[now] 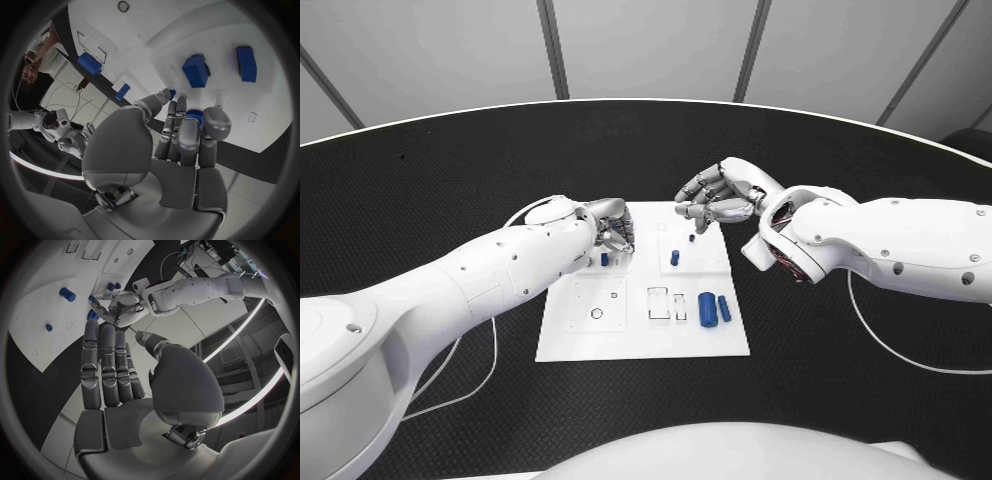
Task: Assemble the parts on the task board
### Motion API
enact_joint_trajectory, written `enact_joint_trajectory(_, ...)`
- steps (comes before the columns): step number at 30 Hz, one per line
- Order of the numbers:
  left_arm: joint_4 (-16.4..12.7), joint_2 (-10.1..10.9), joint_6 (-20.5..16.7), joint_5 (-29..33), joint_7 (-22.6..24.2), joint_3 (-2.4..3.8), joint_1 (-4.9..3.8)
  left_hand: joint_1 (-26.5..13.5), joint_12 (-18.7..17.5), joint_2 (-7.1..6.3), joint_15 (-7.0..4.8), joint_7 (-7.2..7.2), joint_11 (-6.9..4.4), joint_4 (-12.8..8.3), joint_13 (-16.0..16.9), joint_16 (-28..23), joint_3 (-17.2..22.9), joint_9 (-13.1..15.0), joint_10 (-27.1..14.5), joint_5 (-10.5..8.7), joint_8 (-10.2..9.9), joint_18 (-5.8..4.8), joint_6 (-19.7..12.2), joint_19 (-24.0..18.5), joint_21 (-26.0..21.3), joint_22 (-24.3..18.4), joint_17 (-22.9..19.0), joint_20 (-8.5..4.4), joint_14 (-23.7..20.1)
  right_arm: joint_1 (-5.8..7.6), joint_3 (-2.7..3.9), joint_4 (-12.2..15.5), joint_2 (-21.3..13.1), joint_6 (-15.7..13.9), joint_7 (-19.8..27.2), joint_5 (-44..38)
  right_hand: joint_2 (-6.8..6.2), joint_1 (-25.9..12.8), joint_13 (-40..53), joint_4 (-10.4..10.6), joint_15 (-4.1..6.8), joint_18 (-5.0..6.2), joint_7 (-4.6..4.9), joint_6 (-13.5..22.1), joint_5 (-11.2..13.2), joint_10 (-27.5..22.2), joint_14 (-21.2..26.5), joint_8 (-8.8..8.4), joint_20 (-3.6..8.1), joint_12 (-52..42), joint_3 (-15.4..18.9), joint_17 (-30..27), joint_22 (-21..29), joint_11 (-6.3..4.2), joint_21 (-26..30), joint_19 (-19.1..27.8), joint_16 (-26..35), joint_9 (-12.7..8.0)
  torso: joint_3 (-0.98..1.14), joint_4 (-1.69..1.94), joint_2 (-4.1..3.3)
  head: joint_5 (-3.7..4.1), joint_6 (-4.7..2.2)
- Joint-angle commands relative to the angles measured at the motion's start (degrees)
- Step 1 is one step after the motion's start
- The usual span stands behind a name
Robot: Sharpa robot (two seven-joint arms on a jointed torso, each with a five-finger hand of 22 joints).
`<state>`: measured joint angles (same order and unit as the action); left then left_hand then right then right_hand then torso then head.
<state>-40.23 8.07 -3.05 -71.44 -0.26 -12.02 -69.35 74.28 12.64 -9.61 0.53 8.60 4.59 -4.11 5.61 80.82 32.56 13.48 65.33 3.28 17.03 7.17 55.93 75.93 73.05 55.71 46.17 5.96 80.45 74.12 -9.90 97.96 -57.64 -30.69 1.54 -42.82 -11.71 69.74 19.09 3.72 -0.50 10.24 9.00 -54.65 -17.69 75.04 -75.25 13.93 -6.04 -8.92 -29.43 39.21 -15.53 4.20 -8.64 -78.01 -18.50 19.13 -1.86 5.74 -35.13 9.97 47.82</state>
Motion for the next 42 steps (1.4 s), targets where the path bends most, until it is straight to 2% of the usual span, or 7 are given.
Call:
enact_joint_trajectory(1,0.06,-0.15,-0.09,-0.01,0.01,0.00,0.00,0.68,-0.32,0.17,-0.28,-0.08,0.16,-0.15,-0.11,-0.26,0.71,0.07,0.47,-0.06,-0.31,-0.59,0.45,0.27,0.22,0.07,0.31,0.03,0.27,0.01,0.00,0.03,0.00,-0.01,-0.01,0.00,0.05,0.57,0.07,-0.01,0.09,0.14,-0.12,0.07,-0.34,-0.42,0.05,0.37,-0.04,-0.26,-0.31,0.08,0.06,-0.09,-0.20,-0.17,0.39,0.07,0.01,0.01,-0.01,0.12,0.03)
enact_joint_trajectory(7,0.33,-0.41,-0.19,-0.01,-0.08,0.00,0.00,0.82,-0.50,-0.06,-0.25,-0.01,0.21,-0.41,-0.12,-0.20,1.07,0.08,0.53,-0.07,-0.44,-0.58,0.40,0.26,0.23,0.05,0.50,0.02,0.34,0.01,0.00,0.07,0.00,-0.01,-0.02,0.00,0.05,0.57,0.07,-0.01,0.09,0.14,-0.12,0.07,-0.34,-0.42,0.05,0.37,-0.04,-0.26,-0.31,0.08,0.06,-0.09,-0.20,-0.17,0.39,0.07,0.02,-0.06,0.00,0.22,0.06)
enact_joint_trajectory(18,0.71,-0.62,0.09,-0.01,-0.28,0.01,0.00,1.15,-1.03,-0.48,-0.10,0.26,0.41,-1.03,-0.16,0.05,2.07,0.05,0.59,-0.07,-0.87,-0.58,0.09,0.18,0.22,0.00,1.42,0.08,0.53,0.04,0.01,0.12,0.03,-0.04,-0.04,0.00,0.05,0.57,0.07,-0.01,0.09,0.14,-0.12,0.07,-0.34,-0.42,0.05,0.37,-0.04,-0.26,-0.31,0.08,0.06,-0.09,-0.20,-0.17,0.39,0.07,-0.01,0.04,0.03,0.50,0.24)
enact_joint_trajectory(24,0.78,-0.77,0.76,-0.01,-0.22,0.01,0.00,1.18,-1.14,-0.80,-0.06,0.35,0.45,-1.33,-0.10,-0.12,2.44,-0.01,0.87,-0.09,-1.20,-0.58,-0.25,0.14,0.23,-0.01,0.53,0.12,0.32,0.04,0.01,0.12,0.08,-0.04,-0.04,0.00,0.05,0.57,0.07,-0.01,0.09,0.14,-0.12,0.07,-0.34,-0.42,0.05,0.37,-0.04,-0.26,-0.31,0.08,0.06,-0.09,-0.20,-0.17,0.39,0.07,-0.06,0.02,0.04,0.52,0.33)
enact_joint_trajectory(31,0.98,-0.88,0.70,0.00,-0.09,0.01,0.00,1.17,-0.73,-0.84,-0.36,0.18,0.02,-1.71,0.36,-0.17,3.38,-0.34,2.82,-0.10,-2.55,-0.65,-1.80,0.36,0.58,0.56,0.04,0.05,0.29,0.04,0.01,0.10,0.12,-0.04,-0.03,0.00,0.05,0.57,0.07,-0.01,0.09,0.14,-0.12,0.07,-0.34,-0.42,0.05,0.37,-0.04,-0.26,-0.31,0.08,0.06,-0.09,-0.20,-0.17,0.39,0.07,-0.02,0.05,0.02,0.63,0.44)
enact_joint_trajectory(42,1.11,-1.04,0.98,0.00,-0.04,0.01,0.01,1.13,-0.75,-0.87,-0.41,0.16,-0.02,-1.75,0.41,-0.05,3.47,-0.35,3.00,-0.11,-2.67,-0.67,-1.86,0.40,0.64,0.66,0.51,0.00,0.42,0.05,0.01,0.05,0.19,0.00,-0.03,0.00,0.05,0.57,0.07,-0.01,0.09,0.14,-0.12,0.07,-0.34,-0.42,0.05,0.37,-0.04,-0.26,-0.31,0.08,0.06,-0.09,-0.20,-0.17,0.39,0.07,0.00,0.04,0.04,0.71,0.60)
